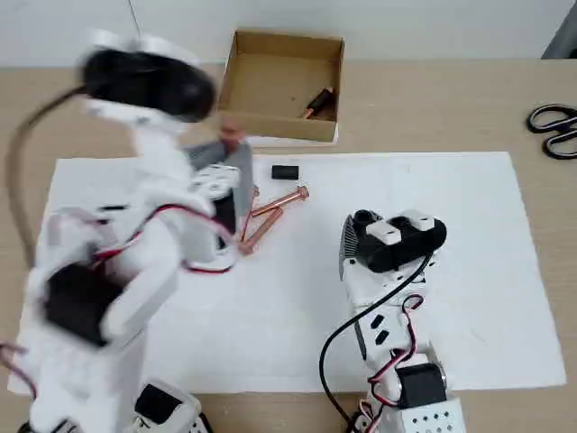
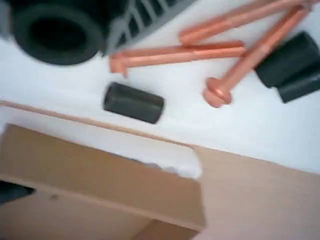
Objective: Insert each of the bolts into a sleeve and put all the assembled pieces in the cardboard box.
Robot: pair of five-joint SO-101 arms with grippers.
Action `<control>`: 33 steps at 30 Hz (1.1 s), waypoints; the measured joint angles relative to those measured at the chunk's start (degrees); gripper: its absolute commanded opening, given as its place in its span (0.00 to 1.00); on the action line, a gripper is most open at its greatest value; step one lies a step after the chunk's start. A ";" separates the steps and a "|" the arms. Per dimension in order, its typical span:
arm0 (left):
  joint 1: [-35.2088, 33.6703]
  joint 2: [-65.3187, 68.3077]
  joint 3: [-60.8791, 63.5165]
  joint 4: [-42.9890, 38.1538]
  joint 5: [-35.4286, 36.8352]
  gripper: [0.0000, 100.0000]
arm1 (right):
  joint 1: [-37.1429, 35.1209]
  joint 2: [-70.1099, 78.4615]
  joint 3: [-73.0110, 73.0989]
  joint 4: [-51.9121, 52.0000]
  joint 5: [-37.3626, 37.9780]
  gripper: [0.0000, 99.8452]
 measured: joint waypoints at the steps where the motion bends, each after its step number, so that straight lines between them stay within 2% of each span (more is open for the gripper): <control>1: 0.00 -0.44 5.54 -3.69 0.00 0.01 | -0.79 0.00 0.09 -0.18 0.00 0.00; 8: 0.70 -9.67 33.85 -33.67 0.09 0.01 | -2.20 -0.26 0.18 -0.18 0.09 0.00; 14: 1.41 -9.85 47.65 -49.05 0.09 0.01 | -5.10 -0.35 0.18 -0.18 0.09 0.00; 17: 2.37 -10.20 48.70 -51.25 0.09 0.01 | -5.54 -0.35 0.18 -0.18 0.09 0.00; 25: 11.34 -14.77 48.70 -51.87 0.09 0.01 | -6.07 -0.35 0.18 -0.18 0.09 0.00; 33: 11.87 -14.77 49.23 -55.03 0.09 0.01 | -7.65 -0.35 0.18 -0.18 0.09 0.00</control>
